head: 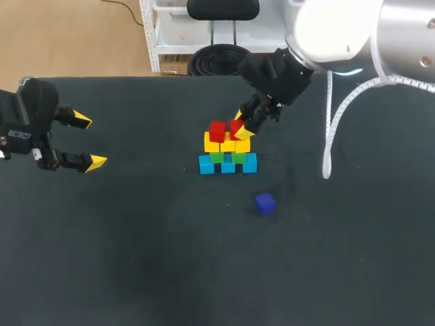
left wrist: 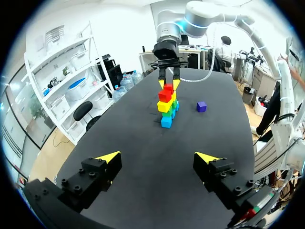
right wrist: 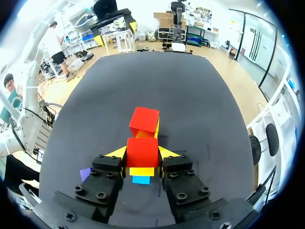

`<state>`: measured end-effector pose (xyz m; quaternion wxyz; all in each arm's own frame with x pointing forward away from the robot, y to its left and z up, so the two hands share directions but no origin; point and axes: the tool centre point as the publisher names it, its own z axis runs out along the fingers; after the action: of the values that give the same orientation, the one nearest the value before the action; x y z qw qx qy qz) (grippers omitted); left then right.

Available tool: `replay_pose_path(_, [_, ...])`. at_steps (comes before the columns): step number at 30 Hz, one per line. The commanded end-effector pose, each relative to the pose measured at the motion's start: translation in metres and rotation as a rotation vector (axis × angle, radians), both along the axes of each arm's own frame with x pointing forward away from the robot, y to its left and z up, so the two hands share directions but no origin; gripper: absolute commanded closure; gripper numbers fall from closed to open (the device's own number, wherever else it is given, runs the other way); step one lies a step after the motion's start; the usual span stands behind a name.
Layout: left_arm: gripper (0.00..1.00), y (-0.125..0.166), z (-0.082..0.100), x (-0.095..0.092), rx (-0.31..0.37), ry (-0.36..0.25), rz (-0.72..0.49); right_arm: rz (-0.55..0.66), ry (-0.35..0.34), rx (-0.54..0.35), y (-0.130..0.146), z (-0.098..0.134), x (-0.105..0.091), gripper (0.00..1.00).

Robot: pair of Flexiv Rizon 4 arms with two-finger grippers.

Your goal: Place the blue cubes, place green cubes on the blue cubes, place the yellow cubes on the green cubes, then place the red cubes on the yellow cubes, and place purple cube on the red cubes.

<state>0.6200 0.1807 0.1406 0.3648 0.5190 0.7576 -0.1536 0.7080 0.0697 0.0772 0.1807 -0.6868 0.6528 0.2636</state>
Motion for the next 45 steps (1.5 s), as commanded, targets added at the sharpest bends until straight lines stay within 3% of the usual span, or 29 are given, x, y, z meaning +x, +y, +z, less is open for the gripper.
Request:
replay_pose_path(1, [0.00, 0.0011, -0.0014, -0.0004, -0.005, -0.006, -0.002, -0.005, -0.006, -0.001, -0.0004, 0.0006, -0.0034, 1.00])
replay_pose_path(45, [0.00, 0.0011, -0.0014, -0.0004, -0.005, -0.006, -0.002, 0.002, -0.004, -0.010, 0.0049, -0.0009, 0.0020, 1.00])
